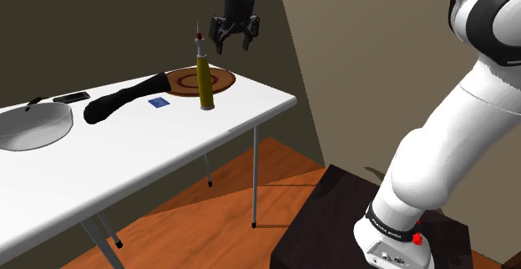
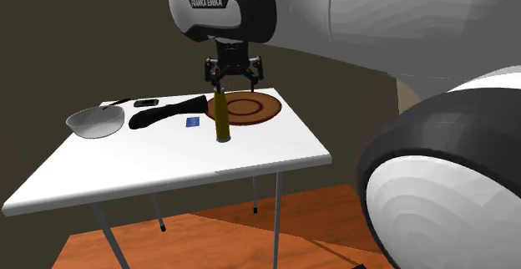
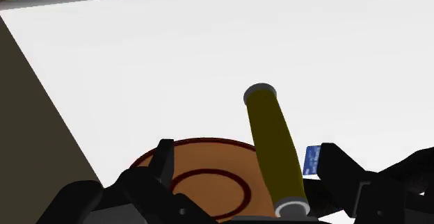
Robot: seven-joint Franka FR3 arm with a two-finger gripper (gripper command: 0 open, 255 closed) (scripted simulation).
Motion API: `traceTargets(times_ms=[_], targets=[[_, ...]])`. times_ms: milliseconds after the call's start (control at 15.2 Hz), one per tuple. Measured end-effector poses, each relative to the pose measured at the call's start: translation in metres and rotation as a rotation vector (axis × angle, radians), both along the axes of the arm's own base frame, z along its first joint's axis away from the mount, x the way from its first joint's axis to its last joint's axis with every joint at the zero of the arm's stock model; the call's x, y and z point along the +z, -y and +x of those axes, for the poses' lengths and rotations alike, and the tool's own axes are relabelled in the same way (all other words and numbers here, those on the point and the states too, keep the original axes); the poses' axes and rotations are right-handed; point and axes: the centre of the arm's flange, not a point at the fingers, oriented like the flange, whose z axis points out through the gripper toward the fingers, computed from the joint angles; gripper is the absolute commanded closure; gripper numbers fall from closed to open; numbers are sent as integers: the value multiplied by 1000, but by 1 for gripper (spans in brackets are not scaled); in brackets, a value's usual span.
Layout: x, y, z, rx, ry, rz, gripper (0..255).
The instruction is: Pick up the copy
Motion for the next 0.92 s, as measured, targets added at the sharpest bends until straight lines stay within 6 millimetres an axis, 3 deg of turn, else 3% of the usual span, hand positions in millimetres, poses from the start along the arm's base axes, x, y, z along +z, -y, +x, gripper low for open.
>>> traceTargets(times_ms=[594, 924], targets=[[30, -35, 92, -46, 85, -1, 0], [10, -33, 102, -50, 92, -1, 0]])
